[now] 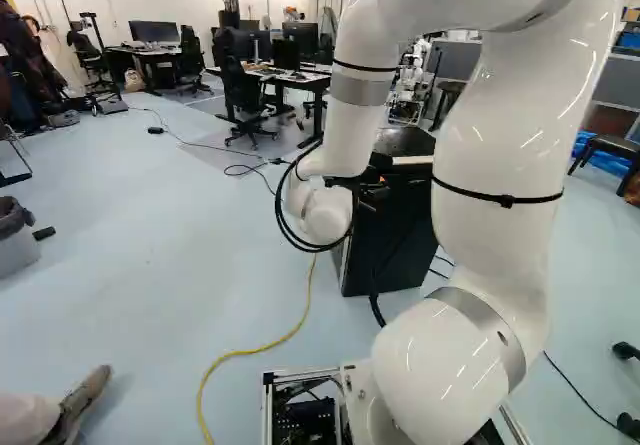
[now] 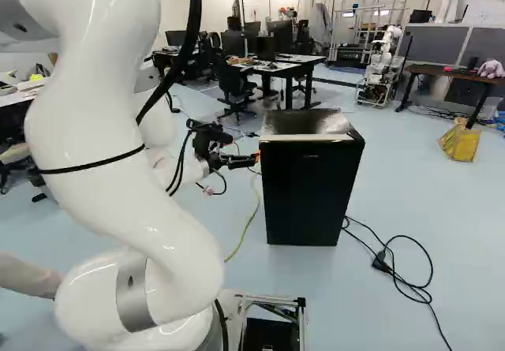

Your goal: Grab a drink from the fridge

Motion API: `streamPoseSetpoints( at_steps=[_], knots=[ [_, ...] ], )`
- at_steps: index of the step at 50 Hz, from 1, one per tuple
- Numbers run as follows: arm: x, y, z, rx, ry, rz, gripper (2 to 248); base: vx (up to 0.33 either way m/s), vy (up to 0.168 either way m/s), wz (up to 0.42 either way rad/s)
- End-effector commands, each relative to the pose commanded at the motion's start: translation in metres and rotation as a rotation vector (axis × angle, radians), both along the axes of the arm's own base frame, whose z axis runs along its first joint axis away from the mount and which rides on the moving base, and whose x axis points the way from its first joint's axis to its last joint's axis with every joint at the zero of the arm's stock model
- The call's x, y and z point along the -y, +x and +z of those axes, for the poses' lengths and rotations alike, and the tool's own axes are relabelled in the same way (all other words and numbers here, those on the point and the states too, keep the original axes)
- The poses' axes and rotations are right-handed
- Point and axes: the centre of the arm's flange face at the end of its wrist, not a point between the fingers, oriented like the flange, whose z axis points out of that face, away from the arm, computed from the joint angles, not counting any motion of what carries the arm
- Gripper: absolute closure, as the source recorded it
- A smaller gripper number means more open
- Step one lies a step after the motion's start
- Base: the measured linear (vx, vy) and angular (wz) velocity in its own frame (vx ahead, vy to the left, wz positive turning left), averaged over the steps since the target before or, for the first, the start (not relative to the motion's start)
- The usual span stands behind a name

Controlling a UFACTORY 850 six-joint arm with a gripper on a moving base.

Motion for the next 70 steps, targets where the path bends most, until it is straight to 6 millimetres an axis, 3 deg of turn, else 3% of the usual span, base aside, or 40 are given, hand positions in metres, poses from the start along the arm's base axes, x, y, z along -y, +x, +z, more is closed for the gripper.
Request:
streamPoseSetpoints(
  at_steps=[50, 70],
  knots=[
    [-0.028, 0.046, -0.063, -0.078, -0.04, -0.048, 3, 0.0, 0.0, 0.0],
    [-0.03, 0.066, -0.069, -0.061, -0.03, -0.108, 3, 0.0, 0.0, 0.0]
  ],
)
